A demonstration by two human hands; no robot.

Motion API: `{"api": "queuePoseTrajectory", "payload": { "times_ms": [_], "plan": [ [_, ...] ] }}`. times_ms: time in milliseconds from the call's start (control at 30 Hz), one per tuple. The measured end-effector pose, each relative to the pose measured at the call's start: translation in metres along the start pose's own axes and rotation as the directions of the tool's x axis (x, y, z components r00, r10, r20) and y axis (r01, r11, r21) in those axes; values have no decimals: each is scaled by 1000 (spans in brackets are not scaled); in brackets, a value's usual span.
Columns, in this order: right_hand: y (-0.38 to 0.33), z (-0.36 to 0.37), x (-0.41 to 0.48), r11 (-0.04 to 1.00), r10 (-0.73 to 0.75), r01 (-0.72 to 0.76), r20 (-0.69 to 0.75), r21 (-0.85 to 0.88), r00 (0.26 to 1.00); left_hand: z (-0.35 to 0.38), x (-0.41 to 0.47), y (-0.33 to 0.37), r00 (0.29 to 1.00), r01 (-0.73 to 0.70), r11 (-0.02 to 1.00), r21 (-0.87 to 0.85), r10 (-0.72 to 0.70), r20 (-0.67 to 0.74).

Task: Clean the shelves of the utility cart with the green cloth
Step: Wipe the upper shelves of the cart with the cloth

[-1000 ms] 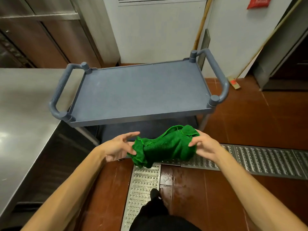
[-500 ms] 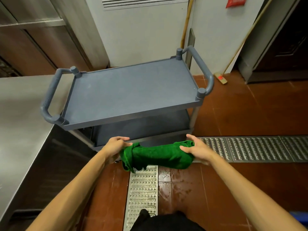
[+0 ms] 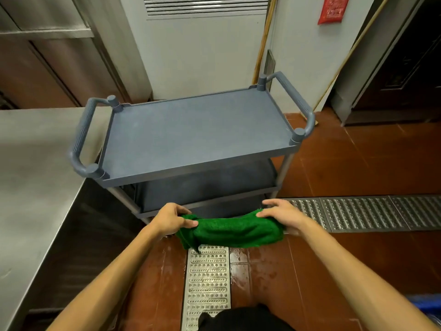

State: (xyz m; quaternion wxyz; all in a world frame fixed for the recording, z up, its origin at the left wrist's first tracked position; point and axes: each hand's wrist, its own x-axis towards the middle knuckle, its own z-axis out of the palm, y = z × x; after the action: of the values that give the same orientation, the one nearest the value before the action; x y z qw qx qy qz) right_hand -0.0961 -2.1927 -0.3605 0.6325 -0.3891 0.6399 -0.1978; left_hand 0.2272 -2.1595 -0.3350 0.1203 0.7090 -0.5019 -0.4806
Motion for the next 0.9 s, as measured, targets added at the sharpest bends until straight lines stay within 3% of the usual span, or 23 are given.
{"api": "queuePoseTrajectory", "payload": {
  "times_ms": [133,233,367,533,700,900],
  "plan": [
    [-7,24,-10,931,-66,100,110,-351,992,-14,-1,-21,988,-151,964,218,157,-9],
    [-11,43,-12,860,-82,122,102,-495,991,-25,-4,-38,978,-186,958,219,202,-55],
    [-8,66,-6,809,-199,152,-22,-569,980,-42,-7,-56,959,-223,965,139,243,-147],
    [-8,81,-4,779,-313,175,-133,-602,940,-55,-8,-58,915,-283,955,90,298,-273],
    [-9,85,-2,865,-306,155,-256,-477,917,-73,-5,-56,888,-278,960,19,265,-377],
    [-15,86,-3,884,-339,172,-346,-434,875,-81,-3,-52,915,-290,939,-185,215,-341]
  ]
}}
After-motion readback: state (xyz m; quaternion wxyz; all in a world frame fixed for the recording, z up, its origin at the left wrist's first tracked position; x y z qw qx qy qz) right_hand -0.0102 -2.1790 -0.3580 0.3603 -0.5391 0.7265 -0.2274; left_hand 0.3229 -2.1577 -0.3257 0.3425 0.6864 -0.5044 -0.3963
